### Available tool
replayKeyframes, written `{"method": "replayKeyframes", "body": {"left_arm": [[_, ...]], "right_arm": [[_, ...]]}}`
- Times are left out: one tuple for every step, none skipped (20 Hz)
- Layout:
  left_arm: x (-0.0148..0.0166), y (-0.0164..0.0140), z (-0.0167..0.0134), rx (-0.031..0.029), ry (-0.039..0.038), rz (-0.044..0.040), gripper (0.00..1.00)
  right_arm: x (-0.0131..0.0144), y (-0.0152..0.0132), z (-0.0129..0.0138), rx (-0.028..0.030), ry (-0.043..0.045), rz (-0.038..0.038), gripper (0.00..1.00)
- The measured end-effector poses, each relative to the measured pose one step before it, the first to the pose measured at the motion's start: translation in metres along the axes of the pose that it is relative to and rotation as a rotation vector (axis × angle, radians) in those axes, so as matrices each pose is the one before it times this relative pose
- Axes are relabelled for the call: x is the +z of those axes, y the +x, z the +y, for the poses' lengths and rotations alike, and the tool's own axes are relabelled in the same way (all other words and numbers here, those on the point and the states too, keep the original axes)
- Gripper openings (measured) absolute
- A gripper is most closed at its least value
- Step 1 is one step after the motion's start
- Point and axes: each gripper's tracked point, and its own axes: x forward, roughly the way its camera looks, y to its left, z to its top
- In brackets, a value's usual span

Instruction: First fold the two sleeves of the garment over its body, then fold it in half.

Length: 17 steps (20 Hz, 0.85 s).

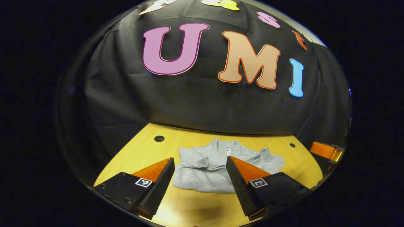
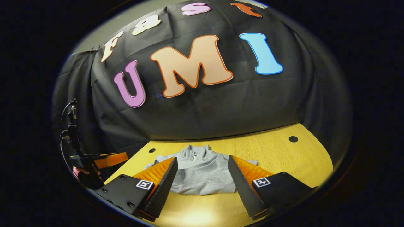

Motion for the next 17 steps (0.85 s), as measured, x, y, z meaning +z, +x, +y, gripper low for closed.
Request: {"method": "replayKeyframes", "body": {"left_arm": [[-0.00818,-0.01327,0.0039,0.00326,0.01514,0.01695,0.95],[-0.00841,-0.01154,0.00116,0.00043,0.00482,0.01376,0.95],[-0.00722,-0.01161,0.00064,-0.00456,0.00699,0.01044,0.95],[-0.00891,-0.01029,0.00153,0.0009,0.00628,0.01069,0.95],[-0.00844,-0.00821,-0.00016,-0.00334,0.00048,0.01412,0.95],[-0.00755,-0.01044,-0.00329,-0.01039,-0.00113,0.01285,0.95],[-0.00469,-0.00807,-0.00235,-0.00873,-0.00274,0.00308,0.95],[-0.00452,-0.00502,-0.00286,-0.01166,-0.00496,0.00446,0.95],[-0.00731,-0.00754,-0.00531,-0.01908,-0.00416,0.00734,0.95],[-0.00709,-0.00284,-0.0013,-0.00961,0.00305,0.00951,0.95],[-0.00603,-0.00127,0.00228,0.00443,0.00743,0.0112,0.95],[-0.00403,-0.00016,0.00236,0.00222,0.00647,0.00837,0.95],[-0.00298,-0.00138,0.00202,0.00105,-0.00076,0.01206,0.95],[-0.00232,-0.00116,0.00143,-0.00336,-0.00496,0.0071,0.95],[0.0011,0.00032,-0.00035,-0.00588,-0.00512,-0.00065,0.95],[0.00135,0.00051,-0.00069,-0.00907,-0.00299,-0.00107,0.95],[-0.0007,-0.00132,0.00045,-0.00778,0.00048,-0.00036,0.95]], "right_arm": [[-0.00415,-0.01269,0.00434,-0.00262,-0.00546,0.00026,0.98],[-0.00505,-0.01316,0.00353,-0.00779,-0.0047,0.00061,0.98],[-0.00335,-0.01212,0.00285,-0.00832,0.00218,-0.002,0.98],[-0.00497,-0.01072,0.00226,-0.01246,-0.00037,-0.00151,0.98],[-0.00503,-0.00961,0.00007,-0.01738,0.00099,0.0003,0.98],[-0.0097,-0.01227,0.00098,-0.01871,-0.00637,0.0057,0.99],[-0.00674,-0.00834,-0.00201,-0.01944,-0.00365,0.00719,0.98],[-0.00771,-0.0061,0.00175,-0.00991,0.00355,0.00941,0.99],[-0.00785,-0.00615,0.00296,0.00213,0.00679,0.01542,0.98],[-0.00697,-0.00521,0.00222,0.00067,0.00562,0.01221,0.98],[-0.00441,-0.00521,0.00119,-0.0031,-0.00088,0.00765,0.98],[-0.00315,-0.00502,-0.00112,-0.00869,-0.00433,0.00472,0.98],[-0.00075,-0.00468,-0.00183,-0.01082,0.00013,0.00076,0.98],[-0.00018,-0.00439,0.0003,-0.00654,0.00697,-0.00292,0.98],[0.00188,-0.00403,-0.00036,-0.00554,0.00702,-0.00865,0.98],[0.00178,-0.00346,-0.00154,-0.0095,0.00393,-0.00979,0.98],[0.00223,-0.00258,-0.00126,-0.00863,0.00099,-0.00799,0.98]]}}
